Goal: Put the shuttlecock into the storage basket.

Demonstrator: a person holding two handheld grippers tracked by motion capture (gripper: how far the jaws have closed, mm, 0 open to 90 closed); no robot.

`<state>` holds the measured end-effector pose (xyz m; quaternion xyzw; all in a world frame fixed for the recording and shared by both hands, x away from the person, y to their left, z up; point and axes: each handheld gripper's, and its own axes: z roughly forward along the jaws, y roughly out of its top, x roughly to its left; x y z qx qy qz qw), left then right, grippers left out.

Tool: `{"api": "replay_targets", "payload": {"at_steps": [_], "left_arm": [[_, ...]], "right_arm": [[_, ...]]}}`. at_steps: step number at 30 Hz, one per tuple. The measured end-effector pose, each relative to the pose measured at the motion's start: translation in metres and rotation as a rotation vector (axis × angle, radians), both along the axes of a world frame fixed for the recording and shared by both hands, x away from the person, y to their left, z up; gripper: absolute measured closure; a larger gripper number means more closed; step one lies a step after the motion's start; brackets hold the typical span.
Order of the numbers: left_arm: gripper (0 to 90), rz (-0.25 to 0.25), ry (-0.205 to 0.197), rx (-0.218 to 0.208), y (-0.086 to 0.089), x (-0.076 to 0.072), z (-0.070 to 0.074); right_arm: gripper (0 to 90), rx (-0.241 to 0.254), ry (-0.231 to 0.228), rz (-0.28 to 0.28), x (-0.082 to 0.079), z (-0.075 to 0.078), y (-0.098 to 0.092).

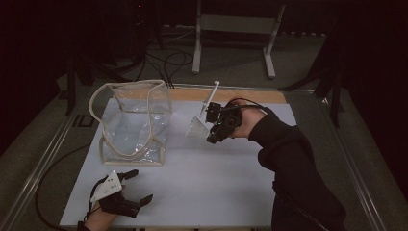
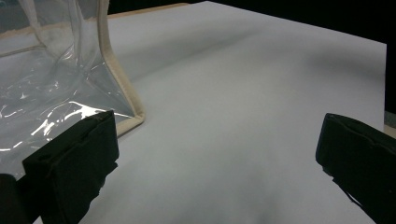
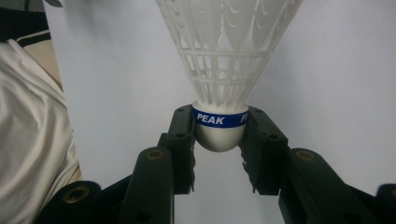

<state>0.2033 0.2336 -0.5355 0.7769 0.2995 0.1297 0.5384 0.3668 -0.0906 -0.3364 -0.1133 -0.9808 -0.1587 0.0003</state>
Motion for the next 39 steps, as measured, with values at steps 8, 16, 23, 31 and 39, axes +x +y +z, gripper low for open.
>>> {"api": "replay_targets", "payload": {"at_steps": [8, 16, 23, 31, 39], "left_arm": [[0.5, 0.000, -0.003, 0.002, 0.000, 0.000, 0.000], [0.5, -0.002, 0.000, -0.001, 0.000, 0.000, 0.000], [0.5, -0.005, -0.001, 0.000, 0.000, 0.000, 0.000], [0.5, -0.008, -0.001, 0.001, 0.000, 0.000, 0.000], [0.5, -0.007, -0.001, -0.001, 0.000, -0.001, 0.000]], "right_arm": [[66.4, 0.022, -0.009, 0.024, -0.001, 0.010, 0.017], [66.4, 0.031, -0.015, 0.042, -0.002, 0.016, 0.035], [66.4, 0.036, -0.019, 0.060, -0.003, 0.020, 0.048], [66.4, 0.047, -0.027, 0.080, -0.002, 0.026, 0.059], [66.4, 0.081, -0.048, 0.109, -0.004, 0.033, 0.080]]}}
